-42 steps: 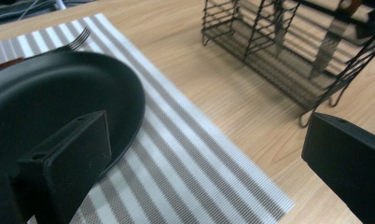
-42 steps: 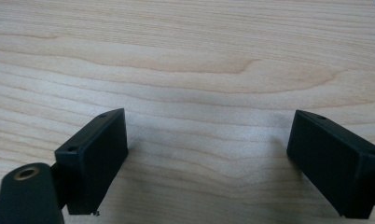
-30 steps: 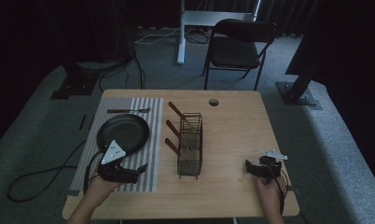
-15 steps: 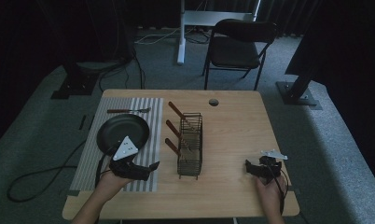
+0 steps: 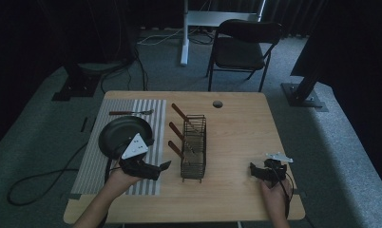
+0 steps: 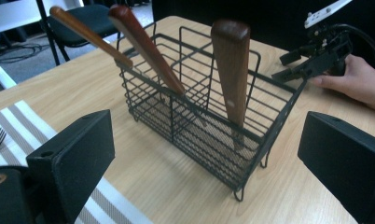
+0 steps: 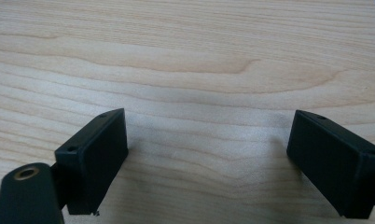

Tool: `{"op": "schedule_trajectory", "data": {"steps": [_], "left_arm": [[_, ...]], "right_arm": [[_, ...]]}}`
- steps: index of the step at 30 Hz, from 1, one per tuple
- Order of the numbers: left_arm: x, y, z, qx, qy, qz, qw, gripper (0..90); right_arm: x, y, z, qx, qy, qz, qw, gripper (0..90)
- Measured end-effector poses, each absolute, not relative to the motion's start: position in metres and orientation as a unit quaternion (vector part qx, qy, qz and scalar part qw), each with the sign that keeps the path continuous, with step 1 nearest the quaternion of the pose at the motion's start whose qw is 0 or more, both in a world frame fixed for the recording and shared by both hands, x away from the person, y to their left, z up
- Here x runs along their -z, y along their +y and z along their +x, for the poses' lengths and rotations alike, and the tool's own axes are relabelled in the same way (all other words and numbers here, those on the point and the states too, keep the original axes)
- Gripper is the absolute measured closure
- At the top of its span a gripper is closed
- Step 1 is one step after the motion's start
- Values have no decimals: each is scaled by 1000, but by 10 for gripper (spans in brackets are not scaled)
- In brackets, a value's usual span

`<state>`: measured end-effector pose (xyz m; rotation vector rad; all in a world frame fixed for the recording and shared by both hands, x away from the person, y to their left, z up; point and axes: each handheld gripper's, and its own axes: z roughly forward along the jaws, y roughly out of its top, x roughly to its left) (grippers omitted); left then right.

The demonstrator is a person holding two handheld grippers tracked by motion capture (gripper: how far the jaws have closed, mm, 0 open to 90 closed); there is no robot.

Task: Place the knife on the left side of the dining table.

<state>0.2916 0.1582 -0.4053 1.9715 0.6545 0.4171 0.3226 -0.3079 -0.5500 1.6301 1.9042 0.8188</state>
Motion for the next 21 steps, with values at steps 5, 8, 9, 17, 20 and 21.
{"op": "schedule_trajectory", "data": {"steps": [5, 8, 9, 17, 20, 21], "left_arm": [[403, 150, 298, -162, 258, 810, 500, 58], [402, 147, 300, -160, 247, 810, 508, 105], [402, 146, 301, -155, 242, 810, 512, 107], [403, 140, 309, -142, 230, 808, 524, 289], [404, 140, 311, -136, 228, 809, 525, 412], [404, 140, 311, -136, 227, 808, 525, 425]], "right_arm": [[550, -308, 323, -301, 699, 599, 250, 113], [550, -308, 323, -301, 699, 599, 250, 113], [550, -308, 323, -301, 699, 599, 250, 113], [550, -308, 323, -301, 699, 599, 250, 113], [550, -308, 323, -301, 699, 599, 249, 113], [550, -308, 323, -301, 699, 599, 249, 114]]}}
